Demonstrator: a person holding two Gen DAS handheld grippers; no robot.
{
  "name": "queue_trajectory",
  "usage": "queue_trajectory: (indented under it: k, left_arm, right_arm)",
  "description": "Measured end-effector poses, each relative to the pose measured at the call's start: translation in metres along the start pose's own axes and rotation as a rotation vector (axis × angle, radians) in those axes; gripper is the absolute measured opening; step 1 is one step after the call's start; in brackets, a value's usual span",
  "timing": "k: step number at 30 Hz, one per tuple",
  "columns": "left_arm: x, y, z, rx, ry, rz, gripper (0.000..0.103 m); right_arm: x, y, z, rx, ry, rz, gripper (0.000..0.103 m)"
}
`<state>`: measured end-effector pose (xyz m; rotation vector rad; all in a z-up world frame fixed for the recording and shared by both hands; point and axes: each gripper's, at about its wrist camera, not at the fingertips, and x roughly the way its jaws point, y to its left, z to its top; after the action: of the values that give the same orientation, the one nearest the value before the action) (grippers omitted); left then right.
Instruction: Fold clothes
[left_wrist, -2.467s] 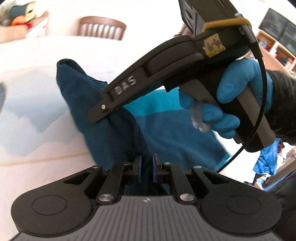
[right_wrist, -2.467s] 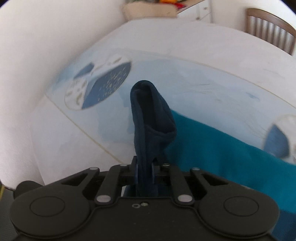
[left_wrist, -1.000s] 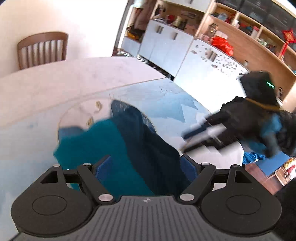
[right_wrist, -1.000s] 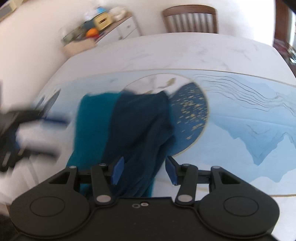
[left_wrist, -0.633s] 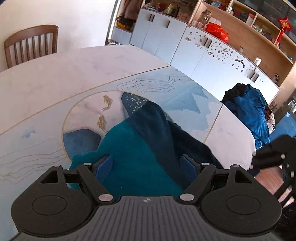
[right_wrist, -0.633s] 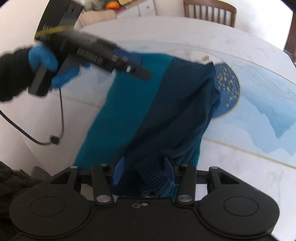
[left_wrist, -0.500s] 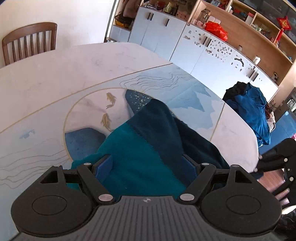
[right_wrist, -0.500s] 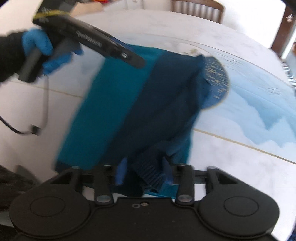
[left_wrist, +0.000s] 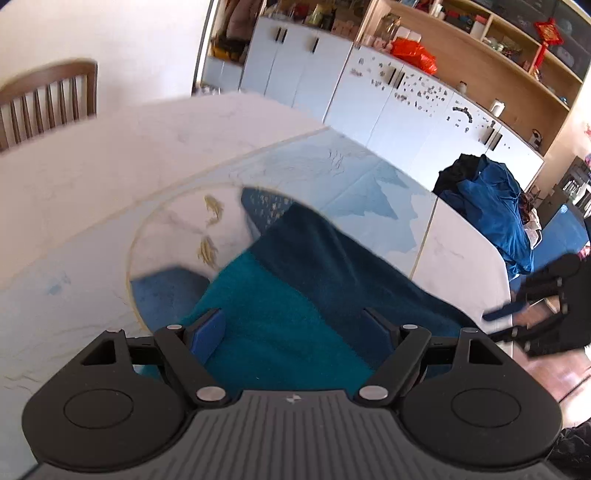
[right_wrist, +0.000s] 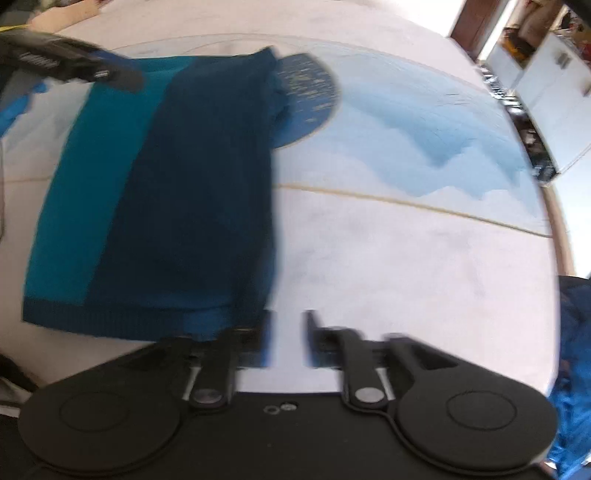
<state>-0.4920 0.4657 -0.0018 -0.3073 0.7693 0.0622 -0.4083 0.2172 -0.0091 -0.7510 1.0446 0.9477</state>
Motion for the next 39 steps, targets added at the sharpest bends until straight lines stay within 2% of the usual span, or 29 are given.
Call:
queue_trajectory:
  k: [3, 7, 11, 14, 20, 23, 26, 29, 34, 39]
  left_arm:
    - [-0.022, -0.007, -0.008, 0.022, -0.024, 0.007, 0.080]
    - [-0.025, -0.012, -0.019, 0.053, -0.002, 0.055, 0.080]
    - [-0.012, -0.006, -0.018, 0.032, 0.004, 0.085, 0.080]
    - [-0.005, -0.001, -0.017, 0.014, 0.008, 0.089, 0.080]
    - [0.001, 0.005, -0.018, -0.035, 0.015, 0.109, 0.080]
    - [-0.006, -0.007, -0.014, -0.053, 0.029, 0.152, 0.080]
    - [-0.019, -0.023, -0.016, -0.110, 0.051, 0.179, 0.080]
    - [-0.029, -0.040, -0.025, -0.168, 0.088, 0.233, 0.080]
    - [-0.044, -0.073, -0.051, -0.301, 0.118, 0.278, 0.080]
    - [-0.050, -0.096, -0.067, -0.408, 0.116, 0.341, 0.080]
  right_arm:
    - [-0.019, -0.013, 0.012, 0.021, -0.081, 0.041, 0.103]
    - [-0.023, 0.006, 0.036, -0.062, -0.151, 0.121, 0.103]
    - [-0.006, 0.030, 0.046, -0.170, -0.117, 0.187, 0.103]
    - [0.015, 0.035, 0.047, -0.213, -0.061, 0.181, 0.103]
    - [0.030, 0.005, 0.038, -0.112, -0.039, 0.301, 0.103]
    - [0.024, 0.004, 0.040, -0.137, -0.038, 0.301, 0.103]
    - [0.004, 0.006, 0.037, -0.197, -0.064, 0.287, 0.103]
    - [-0.010, 0.002, 0.041, -0.234, -0.085, 0.315, 0.103]
    - [-0.019, -0.003, 0.042, -0.306, -0.092, 0.341, 0.103]
    - [-0.023, -0.012, 0.041, -0.322, -0.116, 0.355, 0.103]
